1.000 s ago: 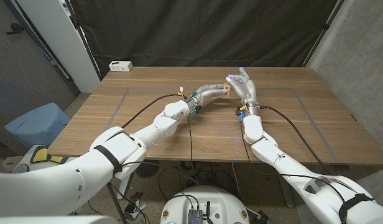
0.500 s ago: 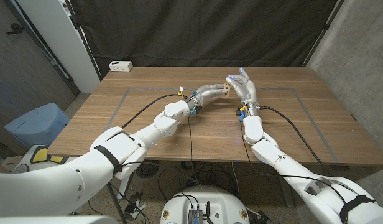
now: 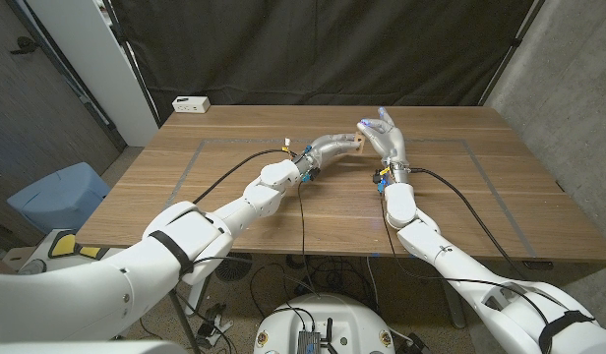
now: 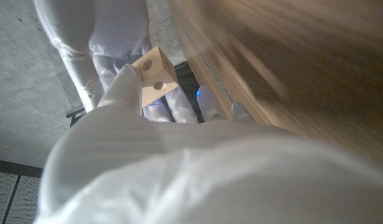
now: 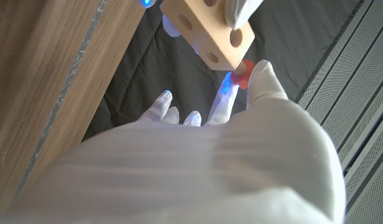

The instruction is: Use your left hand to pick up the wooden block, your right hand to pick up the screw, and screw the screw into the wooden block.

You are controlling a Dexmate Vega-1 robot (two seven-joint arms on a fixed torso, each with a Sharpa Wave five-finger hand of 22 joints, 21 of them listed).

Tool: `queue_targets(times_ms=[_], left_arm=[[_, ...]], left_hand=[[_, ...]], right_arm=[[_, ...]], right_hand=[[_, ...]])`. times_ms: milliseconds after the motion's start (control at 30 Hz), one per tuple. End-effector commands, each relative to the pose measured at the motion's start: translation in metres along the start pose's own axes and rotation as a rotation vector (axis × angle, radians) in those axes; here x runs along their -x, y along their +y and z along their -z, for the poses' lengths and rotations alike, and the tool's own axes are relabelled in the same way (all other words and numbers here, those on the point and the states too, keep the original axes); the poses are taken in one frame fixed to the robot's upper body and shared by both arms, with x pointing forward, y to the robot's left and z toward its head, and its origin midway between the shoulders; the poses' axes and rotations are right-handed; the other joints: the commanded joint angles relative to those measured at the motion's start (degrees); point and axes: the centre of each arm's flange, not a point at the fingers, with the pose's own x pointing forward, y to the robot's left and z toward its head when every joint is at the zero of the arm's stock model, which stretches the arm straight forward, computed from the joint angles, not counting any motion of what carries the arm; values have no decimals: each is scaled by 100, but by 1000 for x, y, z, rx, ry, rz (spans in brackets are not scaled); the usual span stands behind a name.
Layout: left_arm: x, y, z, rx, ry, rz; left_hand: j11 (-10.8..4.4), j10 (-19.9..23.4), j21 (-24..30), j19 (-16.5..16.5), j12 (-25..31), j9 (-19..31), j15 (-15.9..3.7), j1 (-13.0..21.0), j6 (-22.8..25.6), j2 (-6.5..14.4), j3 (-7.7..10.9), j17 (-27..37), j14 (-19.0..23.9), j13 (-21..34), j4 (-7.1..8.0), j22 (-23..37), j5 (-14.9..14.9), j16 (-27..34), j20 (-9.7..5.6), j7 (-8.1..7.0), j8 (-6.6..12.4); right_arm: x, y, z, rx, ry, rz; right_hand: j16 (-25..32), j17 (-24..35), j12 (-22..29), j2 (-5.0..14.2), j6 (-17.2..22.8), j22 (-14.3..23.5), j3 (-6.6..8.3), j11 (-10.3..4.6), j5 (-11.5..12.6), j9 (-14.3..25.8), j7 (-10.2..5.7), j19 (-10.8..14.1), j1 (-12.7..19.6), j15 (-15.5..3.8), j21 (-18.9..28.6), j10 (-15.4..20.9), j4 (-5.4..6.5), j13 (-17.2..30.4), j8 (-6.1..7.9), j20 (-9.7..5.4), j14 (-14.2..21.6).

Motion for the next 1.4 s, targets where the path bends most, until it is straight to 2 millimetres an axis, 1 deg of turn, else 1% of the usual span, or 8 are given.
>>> queue_targets(times_ms=[33,67,100,367,500,1167,1200,1400], left_arm=[[1,-1,0,2,-4,-1],[1,-1,1,2,-3,-1],[1,-1,1,1,-3,0],[1,-2,1,-2,-5,-2],[1,-2,1,-3,-7,-3],[0,-4,1,0,-7,-1],[0,-4,1,0,-8,-2],[0,-3,1,1,-6,-1]], left_hand=[[23,34,36,5,11,15,-125,-38,152,4,4,14,23,14,24,14,39,14,36,10,57],[29,29,36,3,9,15,-126,-39,154,6,4,15,20,16,26,14,39,13,36,10,57],[-2,37,35,2,8,15,-128,-39,156,5,4,15,22,7,25,14,39,14,37,11,58],[19,21,36,4,4,15,-132,-26,163,2,7,13,26,9,18,14,39,14,36,11,60],[-2,26,36,4,8,15,-134,-22,170,4,8,14,23,8,18,14,38,13,36,10,62],[-5,18,36,4,8,15,-135,-12,154,4,5,16,34,11,21,14,36,20,36,10,55],[-2,12,36,4,8,15,-133,-13,155,5,4,17,33,13,23,14,36,20,36,10,56],[-6,26,37,9,11,15,-141,-7,157,1,5,14,32,8,19,14,37,17,36,10,58]], right_arm=[[1,-2,-1,-1,4,12],[0,-2,-1,0,5,14],[1,-3,-2,-1,5,16],[2,-5,-2,-15,15,35],[3,-6,-3,-26,26,47],[5,-3,-6,-36,43,70],[5,-3,-7,-32,42,69],[4,-1,-9,-27,33,70]], right_hand=[[-4,25,6,13,108,33,17,-5,48,37,-93,-16,58,-80,0,10,35,17,145,-122,-19],[-3,25,6,14,108,33,17,-11,48,34,-88,-16,59,-80,0,10,35,17,144,-124,-19],[-3,25,6,14,112,33,17,-11,48,32,-84,-17,59,-79,0,10,35,17,145,-126,-17],[-5,25,7,16,101,33,15,-13,48,24,-96,-15,61,-72,1,14,34,17,140,-125,-24],[-5,25,5,20,90,33,15,-18,48,19,-98,-13,63,-73,2,11,34,17,135,-128,-25],[-1,25,8,26,92,32,11,12,46,-3,-80,-2,73,-48,5,21,31,17,134,-113,-16],[0,25,9,27,88,32,10,31,45,-4,-79,-2,72,-48,5,23,32,17,133,-113,-14],[0,25,7,27,92,33,8,12,45,-8,-83,-3,72,-49,5,20,32,17,134,-116,-15]])
